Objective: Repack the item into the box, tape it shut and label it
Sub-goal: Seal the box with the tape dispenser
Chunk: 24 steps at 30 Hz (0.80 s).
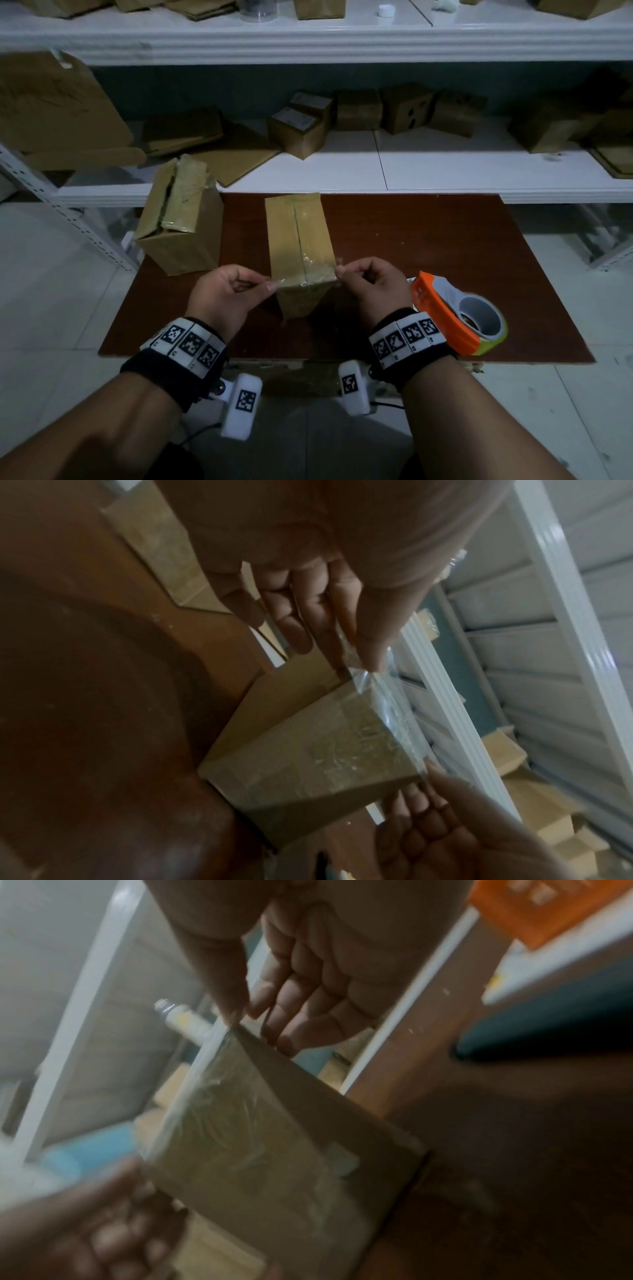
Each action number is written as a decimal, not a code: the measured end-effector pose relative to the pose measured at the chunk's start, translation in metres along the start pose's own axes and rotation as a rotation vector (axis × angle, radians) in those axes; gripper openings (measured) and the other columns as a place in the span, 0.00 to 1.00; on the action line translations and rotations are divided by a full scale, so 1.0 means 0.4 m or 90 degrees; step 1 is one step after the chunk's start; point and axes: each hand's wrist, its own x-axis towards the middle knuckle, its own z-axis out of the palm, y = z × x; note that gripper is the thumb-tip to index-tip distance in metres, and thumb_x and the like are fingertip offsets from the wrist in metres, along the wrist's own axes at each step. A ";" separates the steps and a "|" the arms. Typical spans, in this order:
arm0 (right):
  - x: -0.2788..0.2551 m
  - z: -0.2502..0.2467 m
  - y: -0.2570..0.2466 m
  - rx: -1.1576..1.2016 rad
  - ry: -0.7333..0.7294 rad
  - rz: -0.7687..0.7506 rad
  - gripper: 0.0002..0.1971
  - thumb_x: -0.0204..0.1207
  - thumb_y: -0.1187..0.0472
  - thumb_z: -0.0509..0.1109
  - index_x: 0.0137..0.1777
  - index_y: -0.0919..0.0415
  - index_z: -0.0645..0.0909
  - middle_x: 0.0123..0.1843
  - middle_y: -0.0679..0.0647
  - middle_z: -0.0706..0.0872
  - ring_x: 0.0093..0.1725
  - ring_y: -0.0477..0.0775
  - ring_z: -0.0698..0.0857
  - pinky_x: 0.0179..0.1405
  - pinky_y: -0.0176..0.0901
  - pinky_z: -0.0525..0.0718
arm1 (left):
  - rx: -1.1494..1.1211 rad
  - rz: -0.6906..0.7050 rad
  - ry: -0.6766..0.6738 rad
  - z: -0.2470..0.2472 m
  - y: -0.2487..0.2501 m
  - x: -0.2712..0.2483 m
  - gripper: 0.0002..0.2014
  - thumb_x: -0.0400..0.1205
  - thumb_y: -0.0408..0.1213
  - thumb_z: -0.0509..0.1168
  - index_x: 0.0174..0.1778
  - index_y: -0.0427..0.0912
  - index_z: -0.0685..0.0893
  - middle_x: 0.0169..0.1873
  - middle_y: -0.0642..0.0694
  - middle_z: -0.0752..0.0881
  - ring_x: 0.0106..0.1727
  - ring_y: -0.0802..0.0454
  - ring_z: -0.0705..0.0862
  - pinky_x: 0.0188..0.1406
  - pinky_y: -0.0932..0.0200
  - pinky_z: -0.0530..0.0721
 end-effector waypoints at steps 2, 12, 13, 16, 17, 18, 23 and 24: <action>-0.001 0.007 0.000 0.044 -0.003 0.023 0.07 0.72 0.59 0.81 0.41 0.60 0.86 0.38 0.56 0.90 0.36 0.57 0.88 0.41 0.56 0.90 | -0.061 -0.006 -0.010 -0.001 -0.008 0.009 0.05 0.75 0.41 0.78 0.42 0.46 0.90 0.37 0.54 0.92 0.39 0.63 0.88 0.37 0.67 0.77; 0.003 0.050 0.061 0.085 0.065 0.096 0.06 0.76 0.64 0.76 0.48 0.52 0.86 0.46 0.54 0.93 0.45 0.54 0.91 0.51 0.53 0.91 | -0.215 -0.092 0.013 0.023 -0.052 0.033 0.05 0.77 0.43 0.76 0.40 0.46 0.91 0.39 0.50 0.93 0.50 0.47 0.90 0.52 0.49 0.87; 0.001 0.053 0.067 0.052 0.076 0.110 0.07 0.76 0.64 0.76 0.49 0.50 0.84 0.48 0.53 0.92 0.47 0.53 0.91 0.53 0.54 0.90 | -0.237 -0.101 0.008 0.027 -0.053 0.031 0.05 0.77 0.42 0.76 0.43 0.45 0.90 0.39 0.49 0.93 0.50 0.47 0.91 0.52 0.48 0.87; -0.003 0.061 0.062 -0.046 0.168 0.068 0.05 0.81 0.57 0.71 0.53 0.45 0.82 0.53 0.44 0.88 0.54 0.48 0.87 0.61 0.56 0.86 | -0.248 -0.109 0.024 0.034 -0.053 0.024 0.12 0.78 0.46 0.74 0.54 0.46 0.87 0.42 0.48 0.93 0.49 0.51 0.91 0.54 0.48 0.88; -0.007 0.062 0.046 -0.035 0.204 0.021 0.05 0.83 0.54 0.68 0.56 0.46 0.82 0.55 0.43 0.87 0.57 0.46 0.85 0.63 0.54 0.85 | -0.209 -0.093 0.062 0.032 -0.050 0.020 0.12 0.80 0.49 0.73 0.54 0.47 0.86 0.44 0.49 0.92 0.48 0.52 0.90 0.51 0.50 0.88; -0.013 0.061 0.030 -0.015 0.231 -0.039 0.09 0.84 0.52 0.66 0.61 0.48 0.82 0.58 0.43 0.86 0.59 0.45 0.84 0.64 0.50 0.84 | -0.159 -0.071 0.117 0.028 -0.042 0.015 0.12 0.81 0.51 0.70 0.54 0.49 0.84 0.45 0.50 0.90 0.48 0.52 0.89 0.46 0.53 0.86; -0.060 0.072 -0.015 0.012 0.086 -0.118 0.31 0.80 0.34 0.54 0.82 0.43 0.68 0.81 0.40 0.72 0.78 0.38 0.70 0.73 0.41 0.71 | -0.156 0.132 0.218 0.021 0.018 -0.021 0.16 0.86 0.44 0.64 0.69 0.45 0.80 0.61 0.53 0.85 0.59 0.61 0.84 0.49 0.75 0.77; -0.066 0.080 -0.016 0.029 0.041 -0.087 0.33 0.78 0.31 0.53 0.83 0.38 0.64 0.83 0.40 0.69 0.79 0.39 0.67 0.76 0.46 0.69 | -0.161 0.158 0.181 0.030 0.027 -0.023 0.19 0.88 0.44 0.62 0.74 0.45 0.78 0.66 0.54 0.82 0.61 0.66 0.82 0.51 0.82 0.74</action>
